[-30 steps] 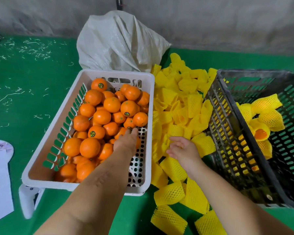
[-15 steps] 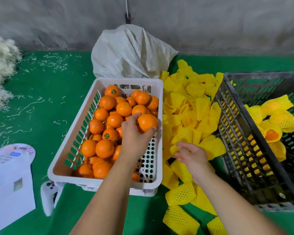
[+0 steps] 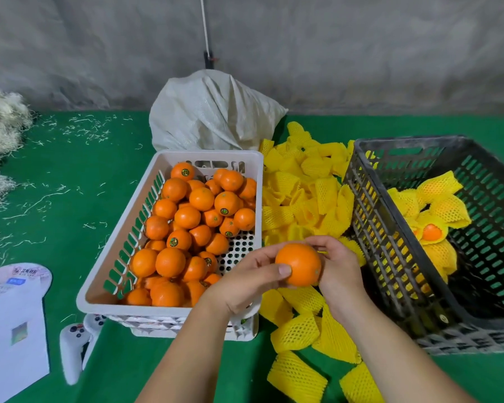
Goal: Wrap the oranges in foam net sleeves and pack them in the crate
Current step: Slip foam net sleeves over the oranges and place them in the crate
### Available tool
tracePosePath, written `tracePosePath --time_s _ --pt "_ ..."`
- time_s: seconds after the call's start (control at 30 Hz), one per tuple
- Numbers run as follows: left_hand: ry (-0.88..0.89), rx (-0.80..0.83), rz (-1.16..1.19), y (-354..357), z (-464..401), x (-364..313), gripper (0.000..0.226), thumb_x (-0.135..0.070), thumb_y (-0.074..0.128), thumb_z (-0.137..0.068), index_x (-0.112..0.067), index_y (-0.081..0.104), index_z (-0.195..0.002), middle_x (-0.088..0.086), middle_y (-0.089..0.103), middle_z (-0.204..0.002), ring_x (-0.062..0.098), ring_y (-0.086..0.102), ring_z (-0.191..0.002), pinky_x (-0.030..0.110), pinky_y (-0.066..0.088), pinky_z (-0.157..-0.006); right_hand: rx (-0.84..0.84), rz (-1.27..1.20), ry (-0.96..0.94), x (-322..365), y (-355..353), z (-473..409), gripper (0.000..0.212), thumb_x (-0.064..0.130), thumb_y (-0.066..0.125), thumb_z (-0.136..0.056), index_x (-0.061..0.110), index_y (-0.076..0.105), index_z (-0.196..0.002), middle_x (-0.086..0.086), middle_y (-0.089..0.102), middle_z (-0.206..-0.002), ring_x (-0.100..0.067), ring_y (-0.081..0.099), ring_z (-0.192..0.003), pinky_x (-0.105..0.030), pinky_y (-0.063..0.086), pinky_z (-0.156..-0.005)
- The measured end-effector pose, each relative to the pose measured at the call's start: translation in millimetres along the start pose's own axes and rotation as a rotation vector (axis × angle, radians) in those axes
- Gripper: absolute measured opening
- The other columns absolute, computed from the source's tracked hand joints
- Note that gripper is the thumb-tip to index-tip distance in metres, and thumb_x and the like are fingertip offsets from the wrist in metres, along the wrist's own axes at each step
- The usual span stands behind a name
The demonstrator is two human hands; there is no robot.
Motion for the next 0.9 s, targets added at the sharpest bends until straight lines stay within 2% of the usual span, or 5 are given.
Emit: tracePosePath --time_s 0.1,0.3,0.6,0.7,0.9 --pt "-0.005 0.04 -0.048 6 1 3 0.089 -0.057 0.088 -0.074 -0.015 0.06 -0.147 0.011 0.058 -0.151 0.041 0.057 -0.134 0.058 0.046 -0.107 0.039 0.059 -0.04 6 -2 5 0.011 0.01 0.072 -0.092 0.02 0.07 -0.095 -0.003 0.074 -0.098 -0.025 0.071 -0.091 -0.05 0.061 -0.077" --pt "0.063 -0.172 -0.089 7 -2 6 0.069 -0.045 0.079 -0.077 -0.021 0.063 -0.14 0.01 0.068 -0.137 0.027 0.071 -0.114 0.035 0.059 -0.088 0.034 0.05 -0.124 17 -22 1 0.016 0.005 0.067 -0.095 0.021 0.072 -0.096 0.004 0.077 -0.089 -0.012 0.073 -0.088 -0.023 0.056 -0.072" --pt "0.167 -0.288 -0.093 5 1 6 0.089 -0.047 0.084 -0.078 -0.054 0.037 -0.154 -0.014 0.049 -0.149 0.009 0.061 -0.129 0.036 0.06 -0.094 0.093 0.22 -0.357 33 -30 20 0.024 0.007 0.066 -0.097 0.031 0.068 -0.1 0.008 0.072 -0.092 -0.006 0.069 -0.087 -0.029 0.058 -0.075" --pt "0.126 -0.175 -0.107 9 3 3 0.067 -0.044 0.081 -0.083 -0.06 0.053 -0.142 -0.015 0.055 -0.149 0.008 0.062 -0.129 0.03 0.057 -0.096 0.118 0.386 -0.496 42 -31 26 0.024 0.007 0.065 -0.097 0.028 0.071 -0.106 0.018 0.067 -0.106 -0.004 0.066 -0.097 -0.031 0.058 -0.085" --pt "0.182 -0.207 -0.167 20 2 3 0.058 -0.042 0.083 -0.081 -0.03 0.063 -0.133 0.004 0.068 -0.129 0.024 0.069 -0.114 0.042 0.061 -0.091 0.132 0.587 -0.638 52 -33 35 0.021 0.014 0.062 -0.099 0.029 0.069 -0.112 0.018 0.059 -0.111 -0.001 0.058 -0.098 -0.024 0.054 -0.079"
Point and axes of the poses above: each hand's wrist, its own z-axis away from the middle knuckle, its own y-axis out of the palm, x = y × z, the point moved 5 cm from there along -z, towards the middle knuckle
